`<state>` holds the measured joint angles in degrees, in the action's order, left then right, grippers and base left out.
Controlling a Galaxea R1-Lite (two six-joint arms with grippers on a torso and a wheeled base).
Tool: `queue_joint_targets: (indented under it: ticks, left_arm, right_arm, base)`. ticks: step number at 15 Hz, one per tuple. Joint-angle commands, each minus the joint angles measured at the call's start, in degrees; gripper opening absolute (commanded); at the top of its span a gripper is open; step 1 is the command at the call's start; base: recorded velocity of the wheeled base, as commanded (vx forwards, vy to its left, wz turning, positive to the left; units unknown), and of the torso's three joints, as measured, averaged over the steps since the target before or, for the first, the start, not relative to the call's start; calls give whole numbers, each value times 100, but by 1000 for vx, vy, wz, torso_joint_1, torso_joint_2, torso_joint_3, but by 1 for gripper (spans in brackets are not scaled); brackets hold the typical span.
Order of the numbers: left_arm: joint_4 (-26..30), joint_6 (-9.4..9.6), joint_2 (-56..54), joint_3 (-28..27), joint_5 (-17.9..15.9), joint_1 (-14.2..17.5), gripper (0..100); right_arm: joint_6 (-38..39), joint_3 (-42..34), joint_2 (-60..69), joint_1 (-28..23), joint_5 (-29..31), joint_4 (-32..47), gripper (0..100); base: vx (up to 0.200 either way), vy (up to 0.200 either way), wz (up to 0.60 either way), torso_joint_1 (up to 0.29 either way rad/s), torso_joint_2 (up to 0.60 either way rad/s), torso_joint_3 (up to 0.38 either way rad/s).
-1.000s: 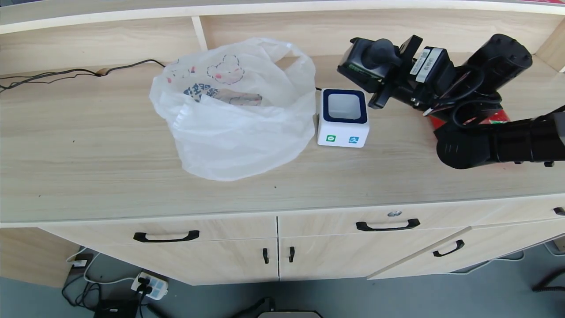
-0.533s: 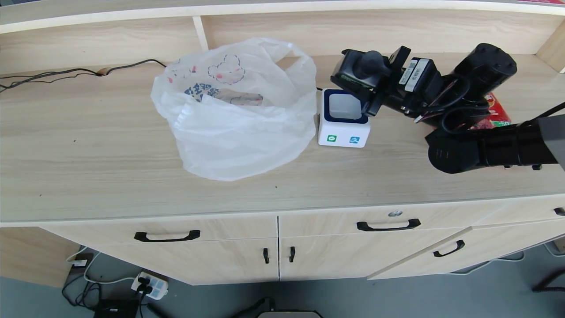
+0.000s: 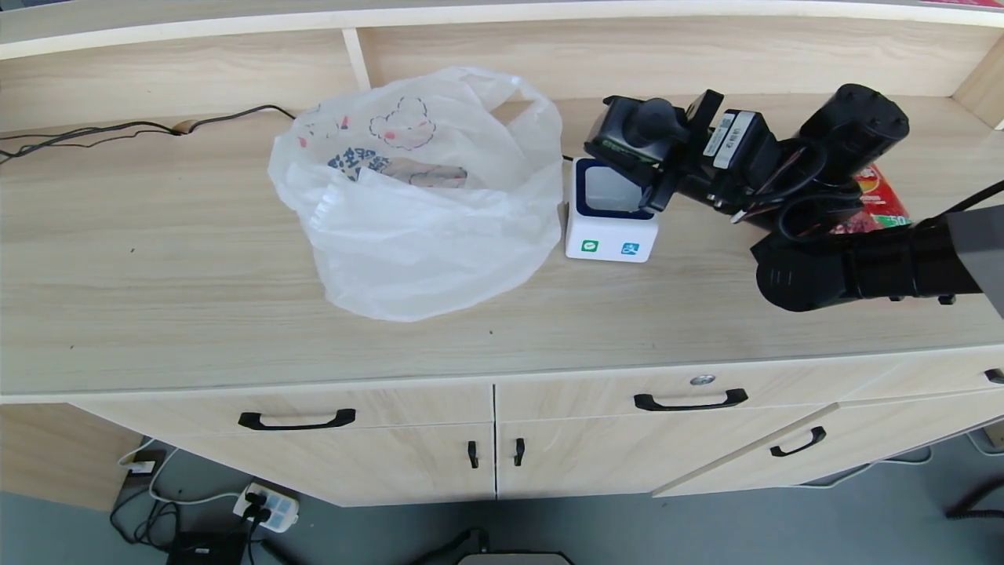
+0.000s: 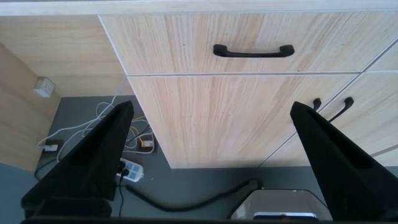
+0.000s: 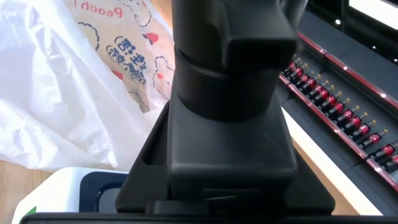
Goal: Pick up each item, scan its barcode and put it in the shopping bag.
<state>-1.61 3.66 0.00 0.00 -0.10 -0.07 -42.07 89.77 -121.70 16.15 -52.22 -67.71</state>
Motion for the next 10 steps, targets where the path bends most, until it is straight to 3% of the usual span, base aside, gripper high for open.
queue_joint_targets:
  ticks: [1, 3, 6, 8, 10]
  left_arm:
    - [3, -5, 9, 0, 1, -1, 100]
    - [3, 3, 9, 0, 1, -1, 100]
    - [-15, 65, 9, 0, -8, -10, 100]
    - [-15, 214, 9, 0, -25, -1, 100]
    - [-15, 206, 9, 0, -25, -1, 100]
  right_arm:
    - [129, -381, 322, 116, 46, 3, 0]
    - [296, -1146, 841, 415, 397, -15, 0]
    - [656, -2157, 1676, 863, 1399, 3, 0]
    - [1052, -2421, 1975, 1215, 1997, -6, 0]
    - [1509, -2684, 2221, 1619, 2384, -15, 0]
  base:
    - [0, 0, 0, 0, 0, 0]
    - [0, 0, 0, 0, 0, 0]
    - [0, 0, 0, 0, 0, 0]
    - [0, 0, 0, 0, 0, 0]
    - [0, 0, 0, 0, 0, 0]
